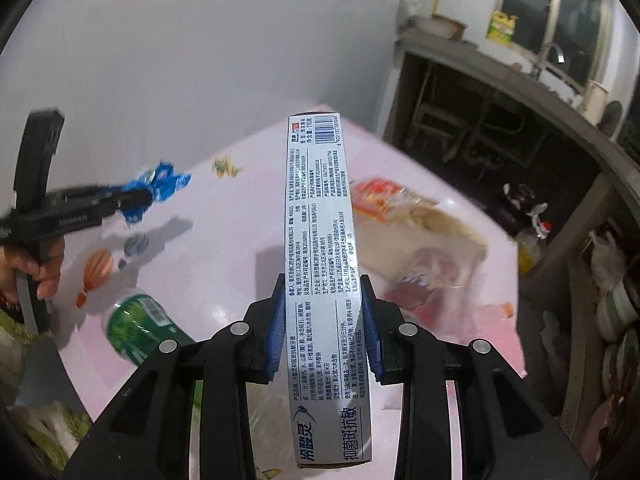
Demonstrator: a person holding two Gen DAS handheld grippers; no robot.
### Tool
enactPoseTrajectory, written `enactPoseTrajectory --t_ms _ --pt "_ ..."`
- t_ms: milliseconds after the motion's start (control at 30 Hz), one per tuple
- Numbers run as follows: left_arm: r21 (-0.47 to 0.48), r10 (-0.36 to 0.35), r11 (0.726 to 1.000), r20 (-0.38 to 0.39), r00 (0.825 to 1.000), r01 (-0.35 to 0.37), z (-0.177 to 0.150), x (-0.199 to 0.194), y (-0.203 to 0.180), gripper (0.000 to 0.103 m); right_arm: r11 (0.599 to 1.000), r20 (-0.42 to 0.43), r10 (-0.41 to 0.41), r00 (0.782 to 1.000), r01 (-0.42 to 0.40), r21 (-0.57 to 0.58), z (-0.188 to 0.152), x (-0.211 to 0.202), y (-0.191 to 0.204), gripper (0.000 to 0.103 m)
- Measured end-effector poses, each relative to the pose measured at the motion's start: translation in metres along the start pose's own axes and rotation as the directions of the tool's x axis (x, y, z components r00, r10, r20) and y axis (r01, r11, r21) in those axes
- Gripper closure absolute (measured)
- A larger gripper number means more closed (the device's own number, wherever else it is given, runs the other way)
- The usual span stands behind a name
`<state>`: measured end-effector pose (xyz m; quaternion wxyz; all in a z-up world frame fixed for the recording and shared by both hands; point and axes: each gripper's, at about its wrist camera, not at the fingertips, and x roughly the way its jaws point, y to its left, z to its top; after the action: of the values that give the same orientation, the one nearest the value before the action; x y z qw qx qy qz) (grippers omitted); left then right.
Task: Collect trash
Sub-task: 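Carry the wrapper and toothpaste box to the wastebasket and release both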
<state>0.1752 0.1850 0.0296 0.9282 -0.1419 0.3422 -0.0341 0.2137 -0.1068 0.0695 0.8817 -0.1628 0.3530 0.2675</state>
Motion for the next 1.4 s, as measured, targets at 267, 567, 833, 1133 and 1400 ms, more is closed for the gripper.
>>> enactPoseTrajectory --t_ms 267,567,833,1133,1400 --pt "0.019 -0.082 0.997 0.042 0.996 0.081 0.006 -0.032 -0.023 0.073 0.993 0.125 -0.04 0.991 0.026 0.115 -0.016 -0.066 -0.019 0.071" --pt "0.095 -0.179 0.98 0.044 0.983 0.175 0.003 -0.05 -0.069 0.074 0.956 0.17 -0.113 0.979 0.06 0.287 -0.066 -0.115 -0.042 0.071" --pt "0.166 -0.275 0.948 -0.005 0.961 0.272 -0.007 -0.05 -0.116 0.073 0.897 0.155 -0.165 0.974 0.083 0.433 -0.118 -0.143 -0.045 0.071" --pt "0.241 -0.386 0.885 -0.099 0.917 0.398 -0.023 -0.039 -0.185 0.073 0.803 0.128 -0.222 0.967 0.107 0.587 -0.173 -0.17 -0.057 0.071" --pt "0.307 -0.462 0.809 -0.195 0.865 0.501 -0.04 -0.024 -0.265 0.074 0.708 0.105 -0.268 0.958 0.122 0.695 -0.218 -0.193 -0.074 0.071"
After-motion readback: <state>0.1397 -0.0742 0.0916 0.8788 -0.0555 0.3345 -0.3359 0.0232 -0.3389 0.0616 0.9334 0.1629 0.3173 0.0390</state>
